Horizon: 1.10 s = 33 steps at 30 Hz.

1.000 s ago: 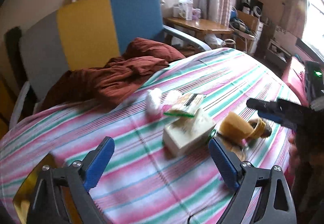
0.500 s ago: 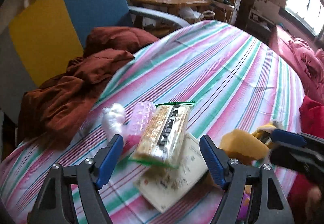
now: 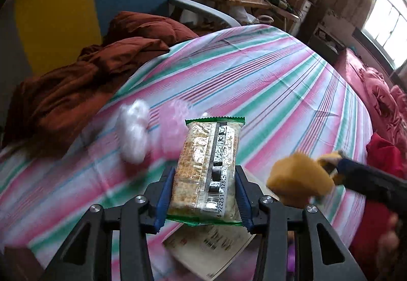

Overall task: Organize objects
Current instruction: 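Grasp the biscuit packet with the left gripper while the right grasps the cream box, then carry the biscuit packet and cream box to the gold tray and release both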

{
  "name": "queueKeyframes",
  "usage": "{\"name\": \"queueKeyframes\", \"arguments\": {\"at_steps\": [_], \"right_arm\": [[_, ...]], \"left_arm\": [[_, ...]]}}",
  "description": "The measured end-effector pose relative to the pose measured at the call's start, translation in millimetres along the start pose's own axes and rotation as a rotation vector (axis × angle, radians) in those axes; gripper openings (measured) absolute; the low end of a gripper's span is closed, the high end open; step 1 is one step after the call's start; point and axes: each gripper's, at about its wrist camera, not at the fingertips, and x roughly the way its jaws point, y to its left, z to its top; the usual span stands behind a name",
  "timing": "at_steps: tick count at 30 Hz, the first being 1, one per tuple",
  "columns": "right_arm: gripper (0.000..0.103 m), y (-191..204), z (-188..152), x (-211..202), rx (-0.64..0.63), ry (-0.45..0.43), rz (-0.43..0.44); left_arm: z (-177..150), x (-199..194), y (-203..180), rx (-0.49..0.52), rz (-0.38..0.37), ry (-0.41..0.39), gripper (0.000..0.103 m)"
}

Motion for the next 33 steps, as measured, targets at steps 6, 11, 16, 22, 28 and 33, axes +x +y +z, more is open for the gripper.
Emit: {"name": "queueKeyframes", "arguments": {"at_steps": [6, 11, 16, 22, 28, 33], "right_arm": [[0.071, 3, -2, 2, -0.028, 0.012, -0.005], [0.071, 16, -7, 4, -0.090, 0.030, 0.043], [0.071, 48, -23, 13, -0.250, 0.104, 0.094], [0.071, 65, -43, 35, -0.338, 0.212, 0.058], [0.082, 72, -50, 51, -0.269, 0.247, 0.036], [0.082, 71, -48, 73, -0.155, 0.267, -0.022]], "left_arm": [[-46, -33, 7, -0.098, 0.006, -0.019, 0.046], [-88, -59, 20, -0.240, 0.029, -0.025, 0.045], [-127, -80, 27, -0.348, 0.054, -0.037, 0.044], [-153, -114, 27, -0.366, 0.076, -0.113, 0.044], [-170, -139, 32, -0.384, 0.089, -0.170, 0.044], [-184, -158, 35, -0.375, 0.107, -0.212, 0.044]]}}
